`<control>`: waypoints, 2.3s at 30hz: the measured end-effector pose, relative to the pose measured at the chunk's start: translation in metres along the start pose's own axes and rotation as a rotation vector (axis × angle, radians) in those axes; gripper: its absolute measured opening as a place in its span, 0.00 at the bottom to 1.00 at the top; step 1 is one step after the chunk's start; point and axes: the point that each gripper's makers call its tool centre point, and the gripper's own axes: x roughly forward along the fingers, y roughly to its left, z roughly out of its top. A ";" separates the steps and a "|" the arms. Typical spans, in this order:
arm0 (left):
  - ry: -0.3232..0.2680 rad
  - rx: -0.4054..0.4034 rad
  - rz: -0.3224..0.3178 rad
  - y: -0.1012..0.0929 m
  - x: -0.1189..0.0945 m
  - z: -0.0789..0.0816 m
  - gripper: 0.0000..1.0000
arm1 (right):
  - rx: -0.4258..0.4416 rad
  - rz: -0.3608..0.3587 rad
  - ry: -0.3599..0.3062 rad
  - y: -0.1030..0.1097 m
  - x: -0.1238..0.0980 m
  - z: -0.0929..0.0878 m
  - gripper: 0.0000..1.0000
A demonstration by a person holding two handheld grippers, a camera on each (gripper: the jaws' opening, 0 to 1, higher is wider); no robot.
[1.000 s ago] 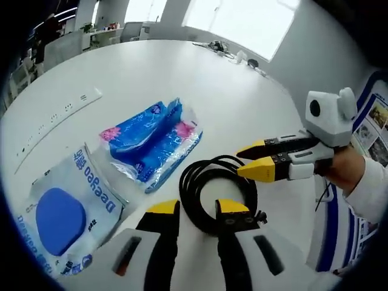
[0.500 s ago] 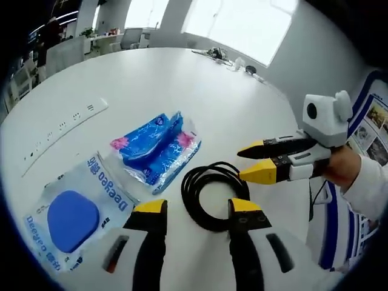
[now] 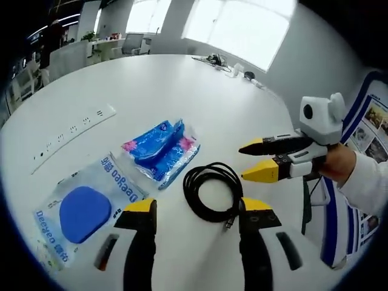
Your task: Arrange the tabletop items into an orderly group along one side of the table until the central work area is clear of visible clutter.
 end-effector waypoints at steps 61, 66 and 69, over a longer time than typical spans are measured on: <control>-0.332 -0.172 0.156 0.015 -0.234 -0.082 0.81 | -0.205 0.305 -0.008 0.189 -0.017 0.028 0.73; -0.342 -0.201 0.184 0.024 -0.252 -0.100 0.81 | -0.222 0.338 0.007 0.209 -0.008 0.027 0.73; -0.354 -0.216 0.199 0.029 -0.265 -0.108 0.82 | -0.236 0.355 0.019 0.220 -0.003 0.026 0.73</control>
